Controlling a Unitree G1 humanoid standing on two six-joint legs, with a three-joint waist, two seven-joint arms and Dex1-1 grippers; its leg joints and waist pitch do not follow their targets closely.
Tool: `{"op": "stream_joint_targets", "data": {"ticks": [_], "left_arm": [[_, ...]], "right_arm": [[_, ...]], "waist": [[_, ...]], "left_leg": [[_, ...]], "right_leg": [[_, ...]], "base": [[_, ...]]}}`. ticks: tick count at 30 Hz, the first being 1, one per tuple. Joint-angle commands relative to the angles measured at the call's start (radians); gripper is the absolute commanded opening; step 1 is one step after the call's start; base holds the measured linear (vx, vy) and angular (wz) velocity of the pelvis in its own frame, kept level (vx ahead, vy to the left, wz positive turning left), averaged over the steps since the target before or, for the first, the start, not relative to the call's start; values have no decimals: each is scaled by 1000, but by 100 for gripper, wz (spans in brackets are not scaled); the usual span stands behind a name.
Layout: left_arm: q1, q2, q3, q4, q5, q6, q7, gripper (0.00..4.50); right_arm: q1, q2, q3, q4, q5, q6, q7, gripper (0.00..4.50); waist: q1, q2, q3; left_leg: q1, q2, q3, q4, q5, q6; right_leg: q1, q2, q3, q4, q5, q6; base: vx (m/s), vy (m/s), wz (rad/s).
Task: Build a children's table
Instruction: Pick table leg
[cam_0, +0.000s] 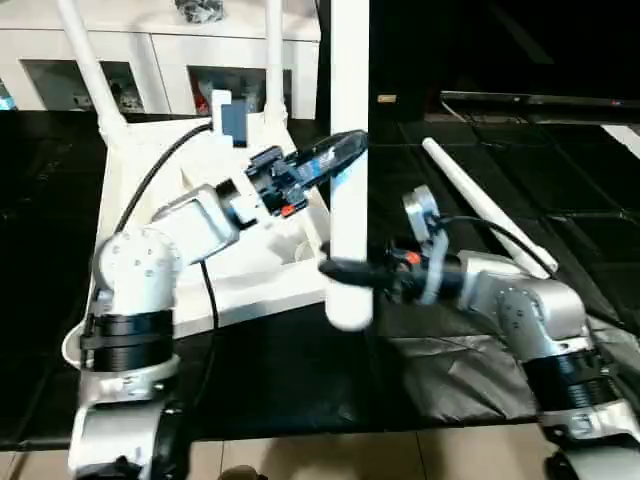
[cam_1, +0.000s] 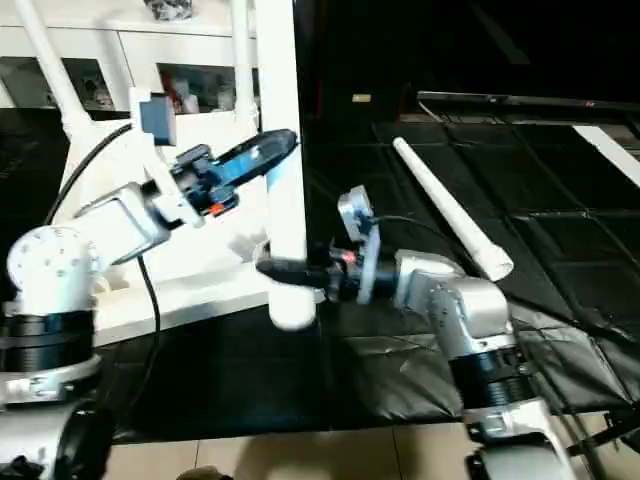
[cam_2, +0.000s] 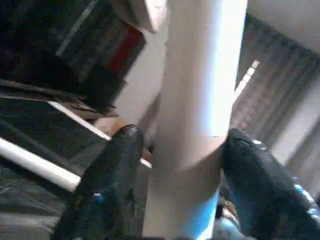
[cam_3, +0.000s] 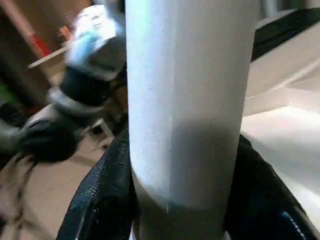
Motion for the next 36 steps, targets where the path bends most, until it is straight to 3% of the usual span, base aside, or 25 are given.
{"op": "stream_joint_targets", "data": {"ticks": [1, 7, 16, 18, 23, 36], "left_arm": [[-10, 3, -21, -13, -15, 17, -22, 237], [2, 19, -46, -43, -1, 9, -39, 188], [23, -1, -36, -70, -33, 15, -1, 180], [25, -2, -35, -69, -38, 20, 4, 250], [43, 19, -85, -98, 23, 2, 5, 294], [23, -23, -89, -66, 64, -28, 93, 297]], "right_arm": [[-5, -11, 5, -23, 12, 8, 31, 191], [-15, -14, 19, 16, -29, -20, 5, 191], [-11, -13, 22, 26, -47, -29, -7, 191], [-13, -12, 26, 29, -49, -32, -9, 191], [-20, -10, 38, 34, -59, -35, -11, 191], [-28, 9, 35, 75, -111, -79, -64, 191]], "waist": [[7, 12, -77], [14, 13, -77], [21, 8, -78], [22, 8, -77], [21, 2, -77], [22, 4, -78]], "left_leg": [[11, 61, -26, -65, -156, 13], [12, 61, -26, -65, -157, 2], [12, 63, -25, -65, -153, 2], [11, 61, -25, -65, -156, 3], [11, 62, -26, -66, -147, 3], [9, 59, -25, -64, -143, 2]], "right_leg": [[64, -89, 66, -74, -298, -121], [63, -90, 65, -75, -316, -113], [64, -90, 67, -72, -301, -118], [64, -90, 66, -75, -323, -108], [62, -90, 66, -77, -348, -82], [63, -89, 64, -78, -353, -72]], "base": [[0, 0, 0], [0, 0, 0], [0, 0, 0], [0, 0, 0], [0, 0, 0], [0, 0, 0]]}}
